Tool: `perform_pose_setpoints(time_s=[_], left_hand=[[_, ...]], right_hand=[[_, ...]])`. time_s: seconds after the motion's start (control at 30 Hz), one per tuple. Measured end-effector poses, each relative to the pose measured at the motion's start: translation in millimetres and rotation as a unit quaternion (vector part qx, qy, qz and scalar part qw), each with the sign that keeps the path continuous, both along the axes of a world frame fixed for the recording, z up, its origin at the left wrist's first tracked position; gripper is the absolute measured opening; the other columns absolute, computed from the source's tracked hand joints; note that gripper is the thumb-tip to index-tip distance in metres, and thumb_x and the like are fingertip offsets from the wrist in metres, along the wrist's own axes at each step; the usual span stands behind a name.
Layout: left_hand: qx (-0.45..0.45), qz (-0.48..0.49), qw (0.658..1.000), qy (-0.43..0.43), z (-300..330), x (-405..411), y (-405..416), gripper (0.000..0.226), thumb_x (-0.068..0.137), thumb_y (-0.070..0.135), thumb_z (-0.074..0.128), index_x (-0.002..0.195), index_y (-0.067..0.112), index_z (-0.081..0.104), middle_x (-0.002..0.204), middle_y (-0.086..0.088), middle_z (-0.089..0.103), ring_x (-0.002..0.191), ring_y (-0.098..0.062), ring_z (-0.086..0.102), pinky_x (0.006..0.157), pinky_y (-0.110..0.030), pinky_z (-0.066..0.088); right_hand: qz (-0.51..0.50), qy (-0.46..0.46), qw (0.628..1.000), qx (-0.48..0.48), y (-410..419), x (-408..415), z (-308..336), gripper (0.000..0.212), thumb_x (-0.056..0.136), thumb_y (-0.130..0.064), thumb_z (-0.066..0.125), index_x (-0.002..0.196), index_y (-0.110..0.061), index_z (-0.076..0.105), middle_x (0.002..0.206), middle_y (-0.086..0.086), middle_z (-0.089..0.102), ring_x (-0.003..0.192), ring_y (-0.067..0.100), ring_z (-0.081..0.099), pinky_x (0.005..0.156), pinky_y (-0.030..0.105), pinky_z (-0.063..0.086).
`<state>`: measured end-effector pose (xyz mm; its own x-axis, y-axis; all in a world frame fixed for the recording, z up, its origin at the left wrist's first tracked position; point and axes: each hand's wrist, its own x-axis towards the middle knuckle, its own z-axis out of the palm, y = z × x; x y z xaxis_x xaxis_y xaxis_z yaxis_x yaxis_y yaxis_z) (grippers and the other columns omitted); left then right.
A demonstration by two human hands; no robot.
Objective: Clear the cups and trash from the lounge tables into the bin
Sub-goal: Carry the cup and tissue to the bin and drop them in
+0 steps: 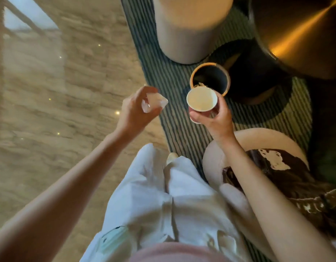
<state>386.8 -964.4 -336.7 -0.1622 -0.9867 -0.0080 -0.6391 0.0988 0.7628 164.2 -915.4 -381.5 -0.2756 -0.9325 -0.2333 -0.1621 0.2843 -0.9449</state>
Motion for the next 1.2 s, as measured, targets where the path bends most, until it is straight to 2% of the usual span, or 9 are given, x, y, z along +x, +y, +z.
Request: perform_pose_setpoints(time_s=[0.1, 0.2, 0.37, 0.5, 0.6, 0.7, 0.83, 1.0, 1.2], left_hand=[[-0.005, -0.081, 0.997, -0.008, -10, -16, -67, 0.033, 0.077, 0.015, 0.074, 0.108, 0.009, 0.063, 0.078, 0.012, 0.054, 0.070, 0.003, 0.050, 0.065, -0.001, 0.034], [0.017, -0.157, 0.987, -0.018, -23, -34, -132, 0.035, 0.080, 0.020, 0.072, 0.112, 0.013, 0.061, 0.089, 0.007, 0.057, 0.077, -0.005, 0.051, 0.066, -0.001, 0.035], [0.057, -0.258, 0.964, -0.007, -71, -86, -230, 0.036, 0.079, 0.023, 0.072, 0.113, 0.018, 0.060, 0.092, 0.009, 0.057, 0.080, 0.000, 0.050, 0.071, -0.002, 0.037], [0.104, -0.311, 0.944, -0.024, -140, -146, -270, 0.039, 0.076, 0.024, 0.073, 0.112, 0.023, 0.059, 0.094, 0.008, 0.059, 0.085, -0.005, 0.054, 0.076, -0.019, 0.042], [0.127, -0.345, 0.929, -0.038, -207, -191, -284, 0.042, 0.076, 0.024, 0.073, 0.116, 0.023, 0.058, 0.099, 0.003, 0.062, 0.089, -0.009, 0.056, 0.077, -0.021, 0.041], [0.130, -0.378, 0.915, -0.063, -273, -233, -295, 0.046, 0.076, 0.024, 0.073, 0.119, 0.021, 0.056, 0.107, -0.001, 0.062, 0.093, -0.012, 0.056, 0.077, -0.020, 0.040], [0.139, -0.403, 0.898, -0.108, -350, -279, -305, 0.052, 0.078, 0.022, 0.073, 0.125, 0.021, 0.052, 0.116, -0.002, 0.060, 0.103, -0.016, 0.056, 0.088, -0.027, 0.044], [0.054, -0.432, 0.878, -0.199, -407, -305, -327, 0.063, 0.076, 0.032, 0.074, 0.133, 0.020, 0.049, 0.131, -0.008, 0.054, 0.123, -0.028, 0.046, 0.103, -0.043, 0.037], [-0.066, -0.440, 0.860, -0.249, -379, -294, -356, 0.055, 0.081, 0.030, 0.065, 0.131, 0.012, 0.051, 0.131, -0.013, 0.051, 0.125, -0.032, 0.041, 0.104, -0.046, 0.031]], right_hand=[[-0.061, 0.005, 0.998, -0.004, -46, -9, -11, 0.081, 0.061, -0.040, 0.083, 0.131, -0.019, 0.048, 0.129, 0.002, 0.056, 0.120, 0.015, 0.054, 0.103, 0.043, 0.046], [-0.125, 0.020, 0.992, 0.002, -86, -15, -24, 0.077, 0.063, -0.037, 0.084, 0.130, -0.023, 0.049, 0.130, -0.001, 0.057, 0.122, 0.014, 0.053, 0.102, 0.047, 0.046], [-0.249, 0.040, 0.967, 0.038, -130, -35, -62, 0.081, 0.062, -0.044, 0.084, 0.131, -0.023, 0.049, 0.132, -0.003, 0.056, 0.124, 0.013, 0.052, 0.100, 0.046, 0.048], [-0.316, 0.033, 0.946, 0.068, -143, -51, -112, 0.078, 0.061, -0.039, 0.085, 0.129, -0.027, 0.049, 0.128, -0.005, 0.057, 0.120, 0.011, 0.054, 0.097, 0.043, 0.051], [-0.361, 0.026, 0.928, 0.093, -148, -63, -159, 0.072, 0.061, -0.037, 0.086, 0.123, -0.036, 0.050, 0.125, -0.009, 0.058, 0.117, 0.010, 0.056, 0.096, 0.042, 0.052], [-0.387, 0.035, 0.916, 0.102, -155, -78, -205, 0.064, 0.065, -0.032, 0.086, 0.112, -0.050, 0.047, 0.117, -0.018, 0.057, 0.110, 0.004, 0.056, 0.094, 0.034, 0.053], [-0.405, 0.043, 0.907, 0.111, -167, -102, -256, 0.064, 0.066, -0.033, 0.086, 0.113, -0.046, 0.044, 0.113, -0.019, 0.055, 0.106, 0.002, 0.055, 0.087, 0.024, 0.052], [-0.388, 0.008, 0.915, 0.111, -192, -129, -301, 0.071, 0.064, -0.033, 0.086, 0.125, -0.032, 0.050, 0.121, -0.012, 0.055, 0.111, 0.002, 0.054, 0.086, 0.018, 0.051], [-0.381, 0.021, 0.914, 0.139, -229, -151, -322, 0.079, 0.062, -0.040, 0.085, 0.130, -0.034, 0.046, 0.125, -0.012, 0.054, 0.115, 0.004, 0.052, 0.095, 0.033, 0.052]])
